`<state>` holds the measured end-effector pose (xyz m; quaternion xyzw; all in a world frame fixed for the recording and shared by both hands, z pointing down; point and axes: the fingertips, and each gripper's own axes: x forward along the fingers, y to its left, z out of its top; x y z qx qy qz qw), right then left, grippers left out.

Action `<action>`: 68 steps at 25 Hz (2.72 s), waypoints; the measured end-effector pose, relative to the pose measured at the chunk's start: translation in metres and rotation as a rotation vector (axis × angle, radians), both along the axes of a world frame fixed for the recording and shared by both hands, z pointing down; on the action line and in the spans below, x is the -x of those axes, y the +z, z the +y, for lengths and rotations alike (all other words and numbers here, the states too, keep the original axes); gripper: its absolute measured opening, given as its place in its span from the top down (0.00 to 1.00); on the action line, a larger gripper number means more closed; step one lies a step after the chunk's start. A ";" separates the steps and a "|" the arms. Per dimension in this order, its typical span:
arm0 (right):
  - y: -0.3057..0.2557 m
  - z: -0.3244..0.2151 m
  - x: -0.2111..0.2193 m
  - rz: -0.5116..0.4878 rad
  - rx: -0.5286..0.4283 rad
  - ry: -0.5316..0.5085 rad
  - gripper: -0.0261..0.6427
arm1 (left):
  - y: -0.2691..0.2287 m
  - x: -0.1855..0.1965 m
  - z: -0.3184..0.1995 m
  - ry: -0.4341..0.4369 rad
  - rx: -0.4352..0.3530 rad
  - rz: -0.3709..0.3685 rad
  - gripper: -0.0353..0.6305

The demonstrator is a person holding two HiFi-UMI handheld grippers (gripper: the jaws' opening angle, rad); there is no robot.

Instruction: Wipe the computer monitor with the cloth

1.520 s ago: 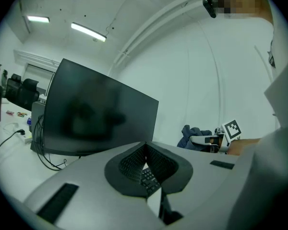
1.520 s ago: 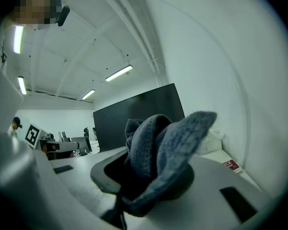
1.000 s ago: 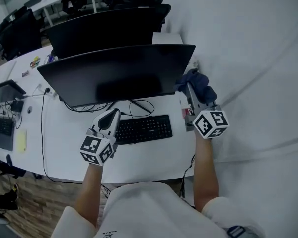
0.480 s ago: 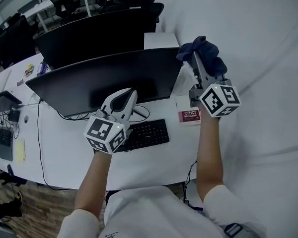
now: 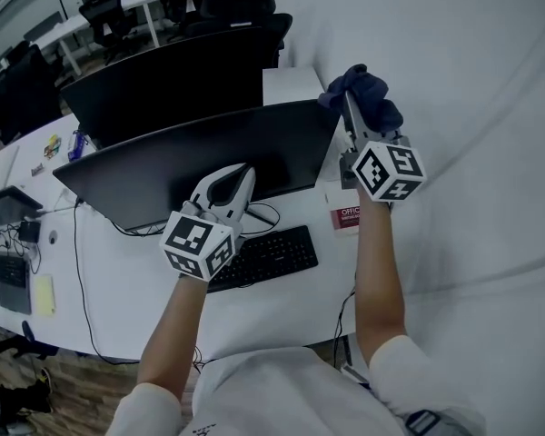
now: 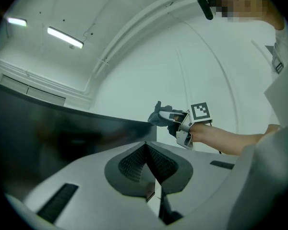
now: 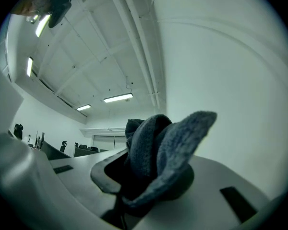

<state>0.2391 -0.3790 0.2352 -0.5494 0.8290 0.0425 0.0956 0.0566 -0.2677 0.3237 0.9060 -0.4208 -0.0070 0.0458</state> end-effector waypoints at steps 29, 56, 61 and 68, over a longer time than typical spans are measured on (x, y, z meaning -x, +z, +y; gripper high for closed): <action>0.010 0.026 0.123 -0.008 0.063 -0.141 0.79 | -0.017 0.076 0.019 -0.076 -0.029 0.008 0.93; 0.015 0.068 0.284 0.018 0.075 -0.347 0.79 | -0.026 0.183 0.054 -0.226 -0.050 0.016 0.93; 0.015 0.077 0.319 0.025 0.074 -0.390 0.79 | -0.026 0.213 0.065 -0.265 -0.048 0.012 0.93; 0.018 0.085 0.365 0.033 0.072 -0.434 0.79 | -0.020 0.259 0.076 -0.321 -0.043 0.004 0.93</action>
